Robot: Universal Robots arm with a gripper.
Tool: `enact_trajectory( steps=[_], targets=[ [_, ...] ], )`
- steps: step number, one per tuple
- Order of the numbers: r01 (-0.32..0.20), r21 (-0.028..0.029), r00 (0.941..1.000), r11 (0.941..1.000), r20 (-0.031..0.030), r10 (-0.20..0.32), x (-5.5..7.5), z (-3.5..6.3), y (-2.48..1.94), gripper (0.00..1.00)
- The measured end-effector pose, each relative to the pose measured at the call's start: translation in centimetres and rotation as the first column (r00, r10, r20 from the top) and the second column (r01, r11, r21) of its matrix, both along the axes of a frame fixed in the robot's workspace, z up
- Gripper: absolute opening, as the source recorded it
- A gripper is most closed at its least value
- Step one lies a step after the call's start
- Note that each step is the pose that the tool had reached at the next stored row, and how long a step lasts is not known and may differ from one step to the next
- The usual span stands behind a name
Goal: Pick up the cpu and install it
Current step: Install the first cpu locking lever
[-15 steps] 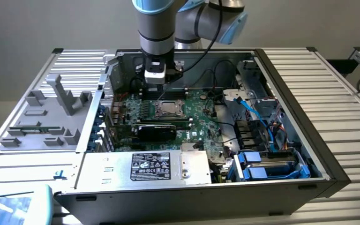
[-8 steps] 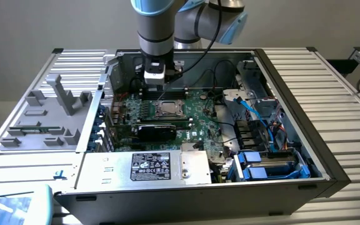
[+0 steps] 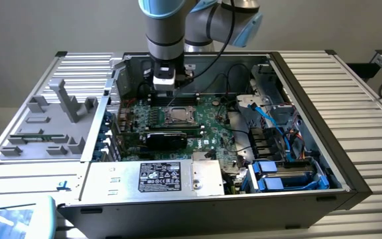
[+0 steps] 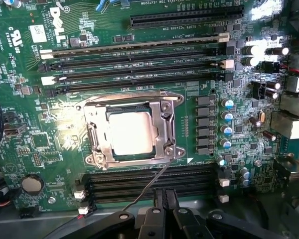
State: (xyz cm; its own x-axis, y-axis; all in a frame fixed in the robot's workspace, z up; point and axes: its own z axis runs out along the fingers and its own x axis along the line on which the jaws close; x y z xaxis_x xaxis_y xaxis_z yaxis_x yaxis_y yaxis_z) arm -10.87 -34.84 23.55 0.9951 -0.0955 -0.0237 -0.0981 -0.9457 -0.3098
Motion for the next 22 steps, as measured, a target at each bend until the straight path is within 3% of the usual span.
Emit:
enact_trajectory(
  steps=[4,11,17,22],
  targets=[
    [-0.001,0.0038,1.0,1.0,0.0046,0.001,-0.01,-0.2,0.0,0.12],
    [-0.001,0.0248,0.9999,0.9997,0.0144,0.001,0.0,-0.45,-0.02,0.12],
    [-0.002,0.0254,0.9997,0.9997,0.0243,0.001,0.0,-0.61,-0.06,0.12],
    [-0.002,0.0298,0.9996,0.9996,0.0274,0.001,0.0,-0.66,-0.05,0.12]
  ],
)
